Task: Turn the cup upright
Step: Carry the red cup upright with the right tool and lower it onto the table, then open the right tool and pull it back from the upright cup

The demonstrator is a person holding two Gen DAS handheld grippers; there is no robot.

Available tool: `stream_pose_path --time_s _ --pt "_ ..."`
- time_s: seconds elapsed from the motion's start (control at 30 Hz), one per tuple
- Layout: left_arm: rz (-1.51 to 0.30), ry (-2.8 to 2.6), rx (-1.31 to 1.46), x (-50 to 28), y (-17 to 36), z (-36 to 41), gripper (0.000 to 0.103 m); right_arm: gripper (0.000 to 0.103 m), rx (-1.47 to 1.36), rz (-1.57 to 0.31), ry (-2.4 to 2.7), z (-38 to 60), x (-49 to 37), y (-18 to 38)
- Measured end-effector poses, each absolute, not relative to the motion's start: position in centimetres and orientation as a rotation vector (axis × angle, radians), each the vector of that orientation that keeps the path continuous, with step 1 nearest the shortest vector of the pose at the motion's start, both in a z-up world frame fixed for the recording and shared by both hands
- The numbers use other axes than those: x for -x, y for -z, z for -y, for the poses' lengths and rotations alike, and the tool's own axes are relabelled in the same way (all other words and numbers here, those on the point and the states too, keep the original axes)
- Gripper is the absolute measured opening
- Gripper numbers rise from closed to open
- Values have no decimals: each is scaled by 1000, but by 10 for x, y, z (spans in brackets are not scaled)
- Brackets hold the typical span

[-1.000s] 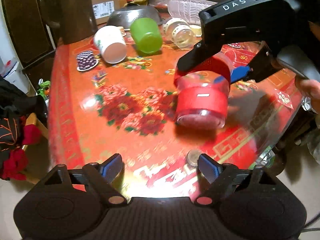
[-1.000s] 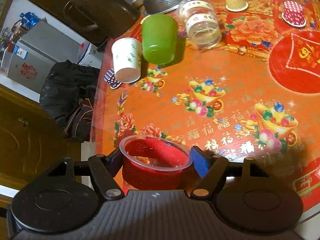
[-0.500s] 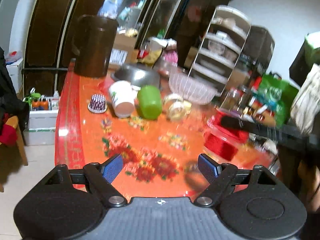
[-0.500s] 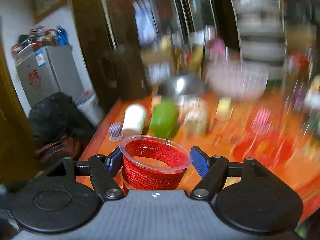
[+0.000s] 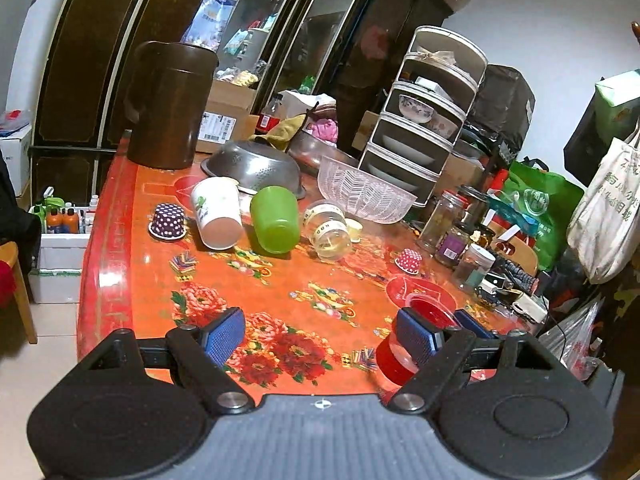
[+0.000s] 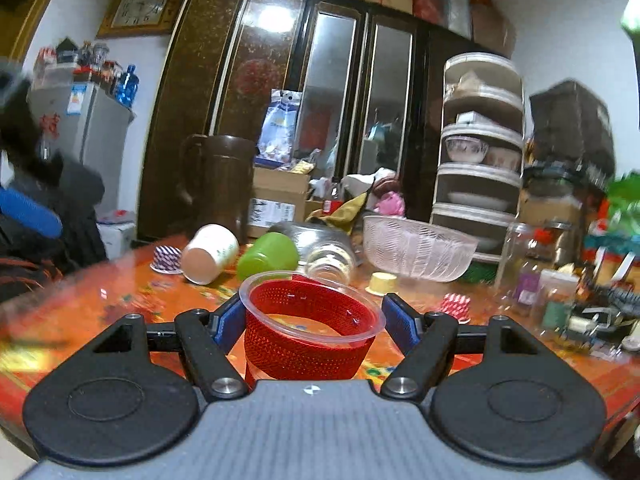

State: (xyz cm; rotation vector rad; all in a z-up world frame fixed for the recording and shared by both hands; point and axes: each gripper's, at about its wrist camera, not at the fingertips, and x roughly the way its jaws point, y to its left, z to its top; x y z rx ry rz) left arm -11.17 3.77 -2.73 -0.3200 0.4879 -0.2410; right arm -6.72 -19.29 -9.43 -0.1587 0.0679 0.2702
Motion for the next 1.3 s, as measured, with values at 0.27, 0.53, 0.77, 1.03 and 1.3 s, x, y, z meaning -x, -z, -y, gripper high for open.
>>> stream_pose_path --time_s 0.27,0.53,0.77,1.03,1.3 --pt "-501 251 312 108 36 -30 86 78 187 -44 -240 184 65 98" --pt "-507 241 323 109 39 -34 86 93 163 -74 -270 179 60 97" --pt "-509 229 323 109 41 -34 88 102 116 -131 -313 179 55 95" --pt "-500 187 294 110 48 -32 94 102 50 -260 -349 197 56 90" --pt "-450 154 195 120 48 -25 96 102 -106 -460 -413 239 69 65"
